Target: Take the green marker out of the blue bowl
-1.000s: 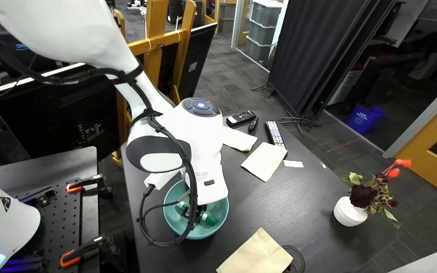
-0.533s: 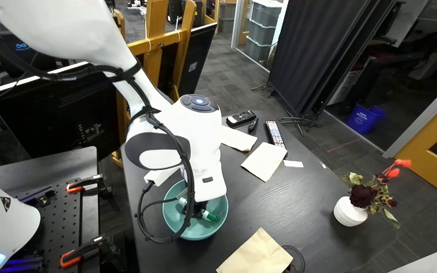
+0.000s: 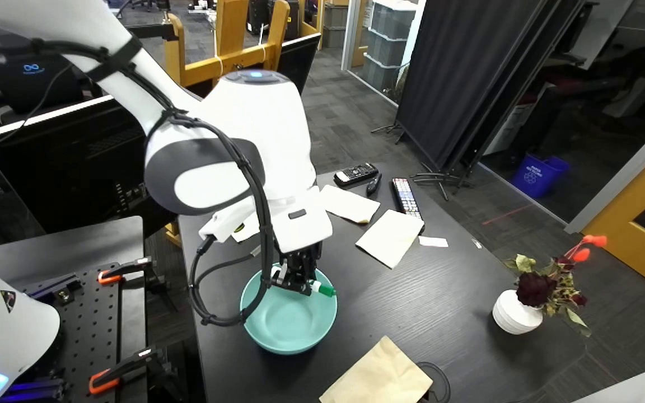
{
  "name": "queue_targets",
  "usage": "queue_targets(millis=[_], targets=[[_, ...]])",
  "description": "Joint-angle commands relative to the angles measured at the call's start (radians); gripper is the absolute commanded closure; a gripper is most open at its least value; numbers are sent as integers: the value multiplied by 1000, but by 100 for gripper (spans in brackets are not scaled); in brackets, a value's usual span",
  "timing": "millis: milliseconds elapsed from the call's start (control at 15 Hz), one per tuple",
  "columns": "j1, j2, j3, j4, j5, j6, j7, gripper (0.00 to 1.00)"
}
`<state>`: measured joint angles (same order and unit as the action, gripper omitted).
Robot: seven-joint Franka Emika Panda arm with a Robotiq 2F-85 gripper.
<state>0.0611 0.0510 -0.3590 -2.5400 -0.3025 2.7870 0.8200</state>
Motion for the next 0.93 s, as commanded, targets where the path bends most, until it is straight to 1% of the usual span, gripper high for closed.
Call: queue_targets(millis=[0, 200, 400, 467, 600, 733, 867], targets=[[-63, -180, 101, -68, -52, -31, 31, 95], [-92, -238, 215, -60, 22, -51, -7, 95], [-86, -222, 307, -6, 102, -67, -26, 95], [-73, -192, 325, 26, 148, -71, -53, 95], [-74, -127, 361, 91, 191, -89, -61, 95], [-78, -56, 383, 155, 195, -107, -50, 95], [-73, 30, 385, 222, 172, -112, -25, 95]])
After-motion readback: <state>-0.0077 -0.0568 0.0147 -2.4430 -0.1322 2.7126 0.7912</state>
